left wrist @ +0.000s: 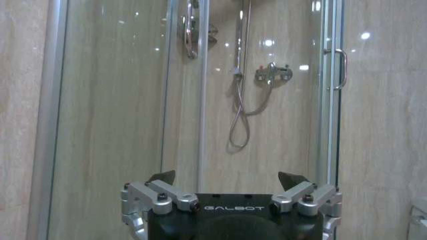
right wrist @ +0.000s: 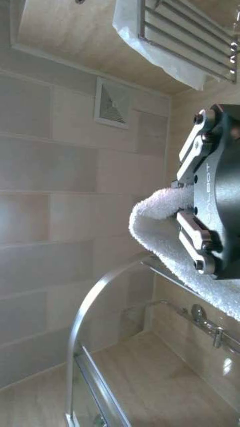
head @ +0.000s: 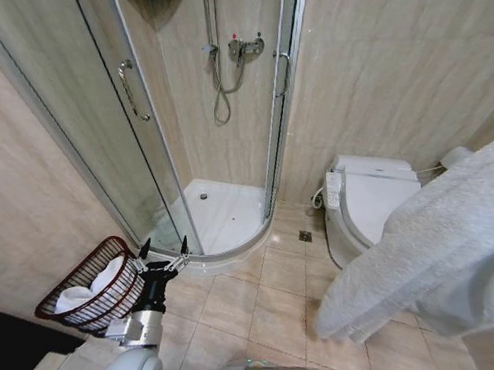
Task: Discard the used towel into the hamper.
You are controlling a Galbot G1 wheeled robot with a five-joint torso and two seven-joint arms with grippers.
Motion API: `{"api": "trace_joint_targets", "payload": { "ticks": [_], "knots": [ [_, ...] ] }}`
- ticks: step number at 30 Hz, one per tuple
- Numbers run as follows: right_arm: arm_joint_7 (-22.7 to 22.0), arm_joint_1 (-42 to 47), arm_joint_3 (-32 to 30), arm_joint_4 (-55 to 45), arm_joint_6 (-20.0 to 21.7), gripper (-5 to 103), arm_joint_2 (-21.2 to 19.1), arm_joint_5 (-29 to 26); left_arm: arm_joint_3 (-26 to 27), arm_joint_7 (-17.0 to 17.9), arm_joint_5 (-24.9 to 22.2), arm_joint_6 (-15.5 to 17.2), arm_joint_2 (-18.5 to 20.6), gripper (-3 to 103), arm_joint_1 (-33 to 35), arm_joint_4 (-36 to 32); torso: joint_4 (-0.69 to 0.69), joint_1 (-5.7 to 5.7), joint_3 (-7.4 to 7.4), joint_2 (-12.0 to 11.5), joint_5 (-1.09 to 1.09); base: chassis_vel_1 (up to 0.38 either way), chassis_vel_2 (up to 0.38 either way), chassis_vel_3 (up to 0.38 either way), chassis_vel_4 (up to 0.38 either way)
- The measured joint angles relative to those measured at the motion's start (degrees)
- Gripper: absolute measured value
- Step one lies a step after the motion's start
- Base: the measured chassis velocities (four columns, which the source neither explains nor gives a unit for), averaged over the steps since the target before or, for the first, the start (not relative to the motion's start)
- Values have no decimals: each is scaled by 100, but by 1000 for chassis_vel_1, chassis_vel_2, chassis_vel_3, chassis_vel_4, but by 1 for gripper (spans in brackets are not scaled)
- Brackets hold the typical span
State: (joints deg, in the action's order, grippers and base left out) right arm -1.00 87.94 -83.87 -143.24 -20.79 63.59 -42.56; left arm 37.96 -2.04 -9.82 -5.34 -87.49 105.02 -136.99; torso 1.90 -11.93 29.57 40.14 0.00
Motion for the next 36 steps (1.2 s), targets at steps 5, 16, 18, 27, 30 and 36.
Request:
{"api": "trace_joint_targets", "payload": {
  "ticks": [5,16,18,27,30,36],
  "knots": [
    [5,-47,91,0,-8,5,41,62,0,0,0,0,0,100,0,0,0,-61,78,139,0,0,0,0,0],
    [-33,-39,207,0,-9,5,88,53,0,0,0,0,0,100,0,0,0,-186,241,427,-1,0,0,0,0],
    [-91,-30,260,0,43,5,107,38,0,0,0,0,0,100,0,0,0,-200,257,458,-1,0,0,0,0],
    [-719,-2,566,1,697,5,180,-47,0,0,0,0,0,100,0,0,0,-299,391,690,0,0,0,0,0],
    [-750,-5,560,1,733,5,159,-45,0,0,0,0,0,100,0,0,0,-327,424,751,0,0,0,0,0],
    [-642,-31,543,0,650,5,116,-44,0,0,0,0,0,100,0,0,0,-399,524,923,0,0,0,0,0]
  ]
}}
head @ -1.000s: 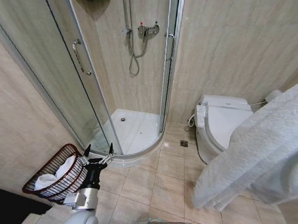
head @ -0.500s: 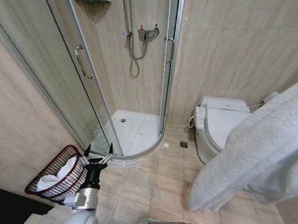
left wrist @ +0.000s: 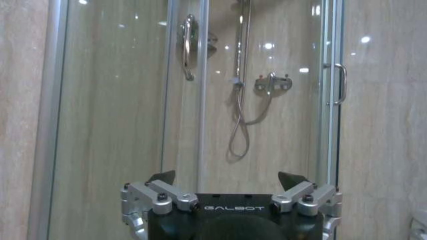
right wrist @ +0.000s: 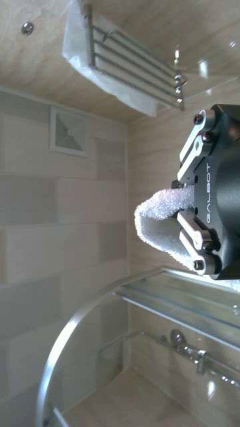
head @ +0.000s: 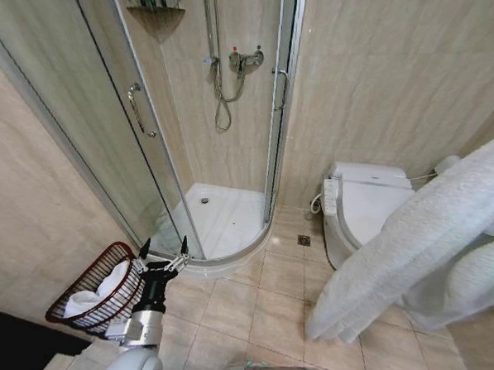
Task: Discard the used towel into the hamper.
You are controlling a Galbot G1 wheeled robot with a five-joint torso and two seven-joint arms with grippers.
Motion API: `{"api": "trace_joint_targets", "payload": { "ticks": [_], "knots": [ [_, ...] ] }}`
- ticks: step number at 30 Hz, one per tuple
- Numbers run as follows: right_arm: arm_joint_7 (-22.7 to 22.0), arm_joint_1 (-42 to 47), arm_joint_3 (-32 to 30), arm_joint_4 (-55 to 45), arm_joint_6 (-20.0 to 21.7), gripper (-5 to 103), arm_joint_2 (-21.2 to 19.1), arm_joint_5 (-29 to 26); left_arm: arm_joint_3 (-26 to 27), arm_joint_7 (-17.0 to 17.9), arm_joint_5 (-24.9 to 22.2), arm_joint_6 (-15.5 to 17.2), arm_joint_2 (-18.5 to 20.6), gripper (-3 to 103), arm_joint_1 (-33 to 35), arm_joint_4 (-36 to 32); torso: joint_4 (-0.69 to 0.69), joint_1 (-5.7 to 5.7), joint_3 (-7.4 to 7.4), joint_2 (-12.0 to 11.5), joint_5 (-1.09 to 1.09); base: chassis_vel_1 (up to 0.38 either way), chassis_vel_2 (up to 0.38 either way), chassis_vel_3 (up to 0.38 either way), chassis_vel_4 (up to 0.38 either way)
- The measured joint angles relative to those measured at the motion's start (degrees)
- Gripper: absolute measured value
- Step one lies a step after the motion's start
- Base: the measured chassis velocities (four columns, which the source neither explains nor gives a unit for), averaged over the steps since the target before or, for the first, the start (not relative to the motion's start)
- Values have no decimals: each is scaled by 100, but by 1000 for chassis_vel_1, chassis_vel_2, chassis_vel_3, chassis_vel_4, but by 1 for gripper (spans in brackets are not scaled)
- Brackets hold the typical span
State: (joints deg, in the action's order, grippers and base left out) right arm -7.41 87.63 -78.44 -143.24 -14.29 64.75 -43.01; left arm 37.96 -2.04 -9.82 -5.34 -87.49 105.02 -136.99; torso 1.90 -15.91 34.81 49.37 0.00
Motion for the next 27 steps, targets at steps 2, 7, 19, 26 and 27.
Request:
{"api": "trace_joint_targets", "payload": {
  "ticks": [2,7,19,26,27],
  "knots": [
    [56,-3,-12,0,-31,5,-1,10,0,0,0,0,0,100,0,0,0,-14,16,31,0,0,0,0,0],
    [228,11,-119,0,-143,5,-22,33,0,0,0,0,0,100,0,0,0,-83,106,187,0,0,0,0,0],
    [358,-47,228,0,-240,5,-21,7,0,0,0,0,0,100,0,0,0,-220,276,496,0,0,0,0,0],
    [430,-132,875,0,-215,5,74,71,0,0,0,0,0,100,0,0,0,-301,387,687,0,0,0,0,0],
    [431,-134,936,0,-215,5,73,78,0,0,0,0,0,100,0,0,0,-319,407,723,0,0,0,0,0]
  ]
}}
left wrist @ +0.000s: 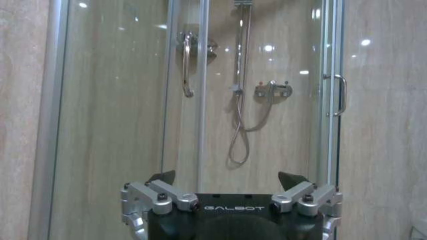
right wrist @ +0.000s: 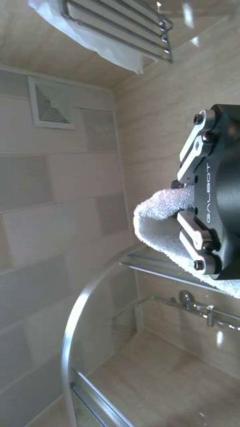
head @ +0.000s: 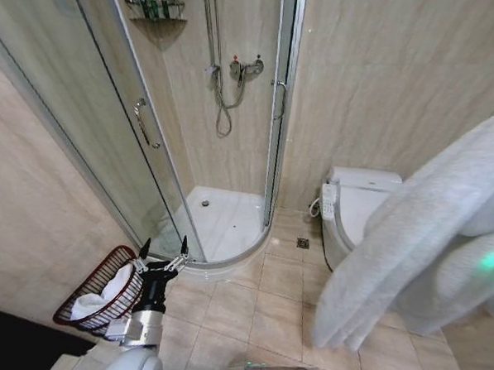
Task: Discard the used towel into the hamper.
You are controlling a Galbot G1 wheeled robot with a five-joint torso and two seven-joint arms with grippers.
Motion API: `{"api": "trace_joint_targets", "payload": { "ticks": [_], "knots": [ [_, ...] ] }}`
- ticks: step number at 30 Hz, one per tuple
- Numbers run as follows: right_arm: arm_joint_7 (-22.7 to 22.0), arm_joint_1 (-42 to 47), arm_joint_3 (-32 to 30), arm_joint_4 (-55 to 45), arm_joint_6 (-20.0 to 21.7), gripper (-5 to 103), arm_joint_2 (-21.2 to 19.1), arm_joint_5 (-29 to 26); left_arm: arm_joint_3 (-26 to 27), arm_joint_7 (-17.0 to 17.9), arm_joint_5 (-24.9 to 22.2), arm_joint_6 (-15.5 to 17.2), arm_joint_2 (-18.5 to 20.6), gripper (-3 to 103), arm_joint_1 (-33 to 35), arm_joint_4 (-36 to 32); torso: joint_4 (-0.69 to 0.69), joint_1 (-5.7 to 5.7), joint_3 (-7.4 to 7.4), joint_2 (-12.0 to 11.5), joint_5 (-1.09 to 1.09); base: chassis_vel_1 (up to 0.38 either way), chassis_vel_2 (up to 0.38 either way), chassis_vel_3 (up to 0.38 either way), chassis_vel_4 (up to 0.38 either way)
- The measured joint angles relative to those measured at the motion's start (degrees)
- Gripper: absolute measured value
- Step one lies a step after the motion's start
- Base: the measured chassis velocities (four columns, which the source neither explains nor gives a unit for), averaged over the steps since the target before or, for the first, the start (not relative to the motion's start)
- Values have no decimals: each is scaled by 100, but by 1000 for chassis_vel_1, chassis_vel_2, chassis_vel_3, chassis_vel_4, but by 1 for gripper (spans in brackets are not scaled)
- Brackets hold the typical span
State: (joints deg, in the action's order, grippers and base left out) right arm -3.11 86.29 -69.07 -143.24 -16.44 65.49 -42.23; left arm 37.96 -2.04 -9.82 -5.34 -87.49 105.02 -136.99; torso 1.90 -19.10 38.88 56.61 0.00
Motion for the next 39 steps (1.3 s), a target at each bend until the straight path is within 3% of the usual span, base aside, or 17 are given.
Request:
{"api": "trace_joint_targets", "payload": {
  "ticks": [12,39],
  "knots": [
    [133,-77,225,0,-173,5,-73,298,0,0,0,0,0,100,0,0,0,-155,186,343,-1,0,0,0,0],
    [201,-44,303,0,-276,5,-35,318,0,0,0,0,0,100,0,0,0,-487,594,1082,0,0,0,0,0]
  ]
}}
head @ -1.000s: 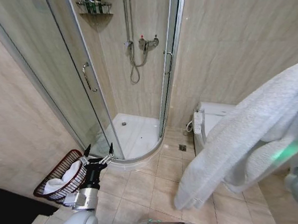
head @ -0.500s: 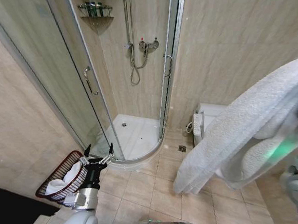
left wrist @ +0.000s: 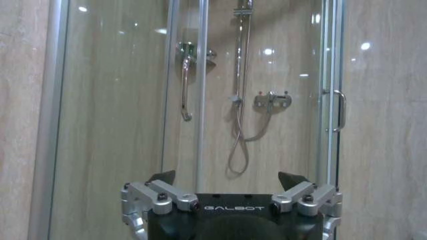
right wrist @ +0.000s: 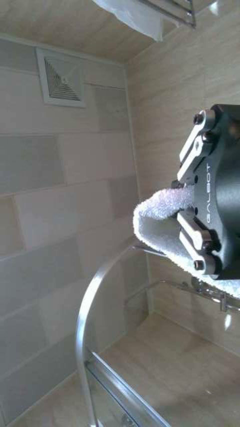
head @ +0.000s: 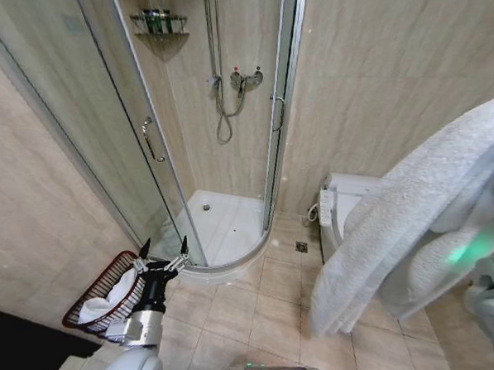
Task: Discard the used towel into the hamper.
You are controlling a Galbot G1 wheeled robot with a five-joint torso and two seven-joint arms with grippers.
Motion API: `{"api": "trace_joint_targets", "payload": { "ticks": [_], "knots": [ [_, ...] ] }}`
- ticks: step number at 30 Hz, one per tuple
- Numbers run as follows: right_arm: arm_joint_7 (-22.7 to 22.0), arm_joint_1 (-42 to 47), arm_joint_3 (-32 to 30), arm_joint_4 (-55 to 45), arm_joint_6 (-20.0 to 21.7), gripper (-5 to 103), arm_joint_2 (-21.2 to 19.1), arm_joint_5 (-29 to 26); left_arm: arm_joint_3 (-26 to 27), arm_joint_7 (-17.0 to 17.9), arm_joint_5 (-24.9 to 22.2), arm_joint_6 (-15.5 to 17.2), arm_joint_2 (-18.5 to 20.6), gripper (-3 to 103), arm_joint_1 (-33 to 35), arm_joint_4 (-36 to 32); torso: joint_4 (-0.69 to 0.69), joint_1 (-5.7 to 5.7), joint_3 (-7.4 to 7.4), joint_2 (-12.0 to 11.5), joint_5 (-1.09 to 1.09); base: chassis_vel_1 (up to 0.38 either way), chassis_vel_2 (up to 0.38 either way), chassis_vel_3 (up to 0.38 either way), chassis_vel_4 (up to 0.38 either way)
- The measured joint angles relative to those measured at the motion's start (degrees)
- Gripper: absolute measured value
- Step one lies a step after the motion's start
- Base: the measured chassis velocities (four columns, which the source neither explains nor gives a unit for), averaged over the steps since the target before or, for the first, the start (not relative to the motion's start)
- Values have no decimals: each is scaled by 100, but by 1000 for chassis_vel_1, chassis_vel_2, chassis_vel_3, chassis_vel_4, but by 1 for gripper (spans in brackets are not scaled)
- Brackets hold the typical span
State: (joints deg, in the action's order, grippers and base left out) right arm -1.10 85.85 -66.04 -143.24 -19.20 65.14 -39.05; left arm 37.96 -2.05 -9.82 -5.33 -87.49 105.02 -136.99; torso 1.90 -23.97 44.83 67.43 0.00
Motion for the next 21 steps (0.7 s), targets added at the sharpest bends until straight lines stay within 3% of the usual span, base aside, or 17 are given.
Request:
{"api": "trace_joint_targets", "payload": {
  "ticks": [21],
  "knots": [
    [66,39,-10,0,-103,5,30,8,0,0,0,0,0,100,0,0,0,-298,355,655,0,0,0,0,0]
  ]
}}
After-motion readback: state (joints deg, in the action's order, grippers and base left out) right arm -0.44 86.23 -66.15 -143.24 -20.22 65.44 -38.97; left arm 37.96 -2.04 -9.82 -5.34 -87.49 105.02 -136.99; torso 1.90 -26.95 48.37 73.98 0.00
